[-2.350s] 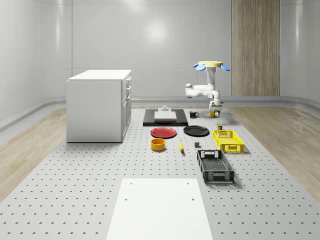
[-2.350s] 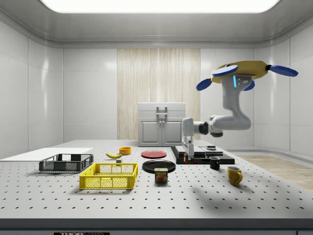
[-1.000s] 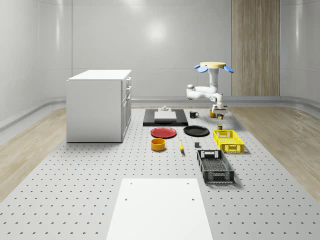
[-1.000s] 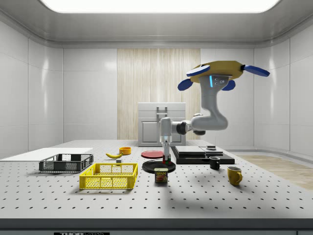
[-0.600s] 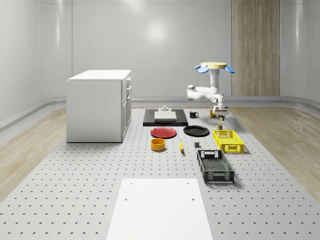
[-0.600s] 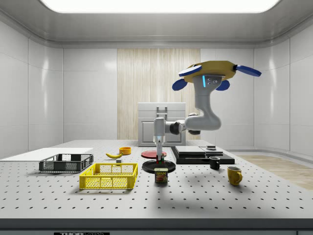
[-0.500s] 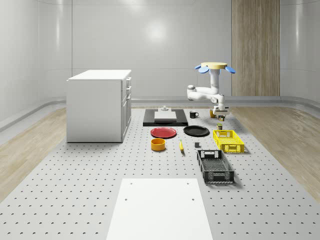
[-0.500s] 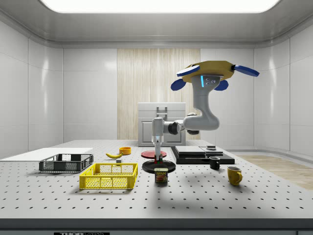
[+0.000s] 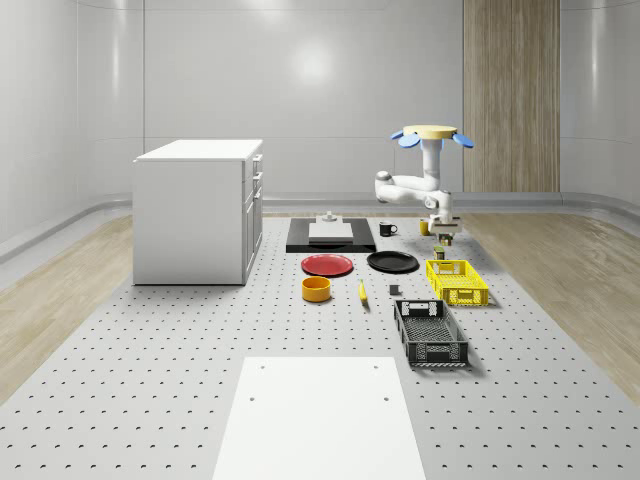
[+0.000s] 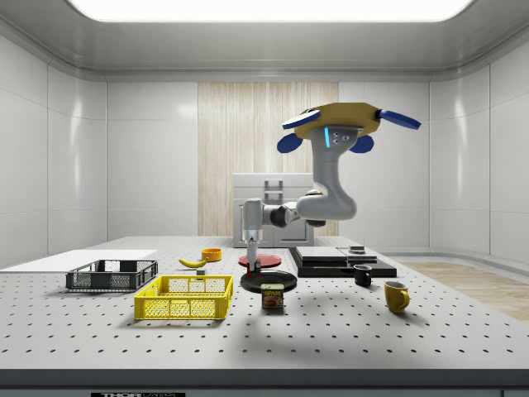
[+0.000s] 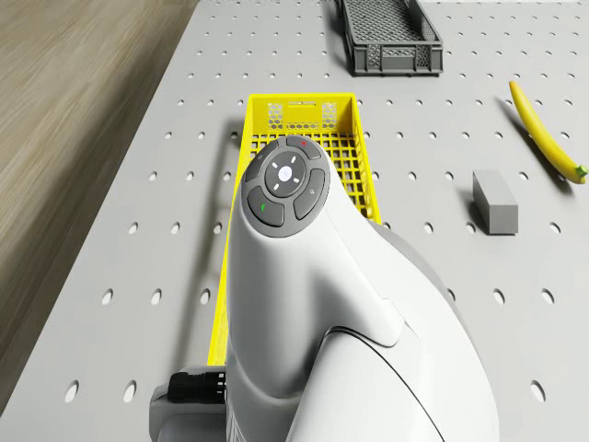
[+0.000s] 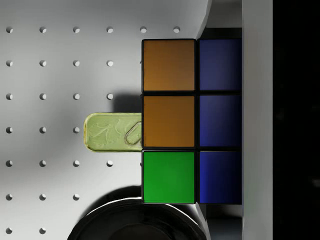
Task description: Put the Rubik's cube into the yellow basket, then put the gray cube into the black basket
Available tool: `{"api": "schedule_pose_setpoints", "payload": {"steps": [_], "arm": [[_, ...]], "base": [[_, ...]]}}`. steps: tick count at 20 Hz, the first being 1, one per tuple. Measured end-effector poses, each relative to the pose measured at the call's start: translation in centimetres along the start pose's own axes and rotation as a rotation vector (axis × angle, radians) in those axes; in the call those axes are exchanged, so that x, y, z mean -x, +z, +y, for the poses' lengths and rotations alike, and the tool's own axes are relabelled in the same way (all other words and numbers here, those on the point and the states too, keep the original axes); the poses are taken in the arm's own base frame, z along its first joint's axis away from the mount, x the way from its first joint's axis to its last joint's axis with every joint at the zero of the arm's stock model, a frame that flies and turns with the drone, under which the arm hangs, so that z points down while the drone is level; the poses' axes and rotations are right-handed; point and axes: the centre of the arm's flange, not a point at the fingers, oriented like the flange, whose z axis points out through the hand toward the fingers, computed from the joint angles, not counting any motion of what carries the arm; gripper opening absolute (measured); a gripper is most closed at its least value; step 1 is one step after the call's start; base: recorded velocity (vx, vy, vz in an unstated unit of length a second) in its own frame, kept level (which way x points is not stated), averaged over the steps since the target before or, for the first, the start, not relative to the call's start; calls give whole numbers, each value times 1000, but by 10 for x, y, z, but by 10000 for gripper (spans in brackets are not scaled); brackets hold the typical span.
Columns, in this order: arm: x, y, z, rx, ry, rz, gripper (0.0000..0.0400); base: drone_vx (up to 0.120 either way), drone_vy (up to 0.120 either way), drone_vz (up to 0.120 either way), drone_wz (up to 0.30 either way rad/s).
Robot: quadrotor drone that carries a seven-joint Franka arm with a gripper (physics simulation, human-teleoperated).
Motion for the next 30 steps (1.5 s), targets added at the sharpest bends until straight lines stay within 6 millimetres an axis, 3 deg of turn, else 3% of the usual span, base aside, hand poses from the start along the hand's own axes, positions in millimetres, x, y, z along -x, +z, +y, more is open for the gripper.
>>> {"api": "schedule_pose_setpoints", "payload": {"steps": [30], "arm": [[0, 0, 0, 0, 0, 0, 325]], "base": [[120, -12, 0, 0]]}}
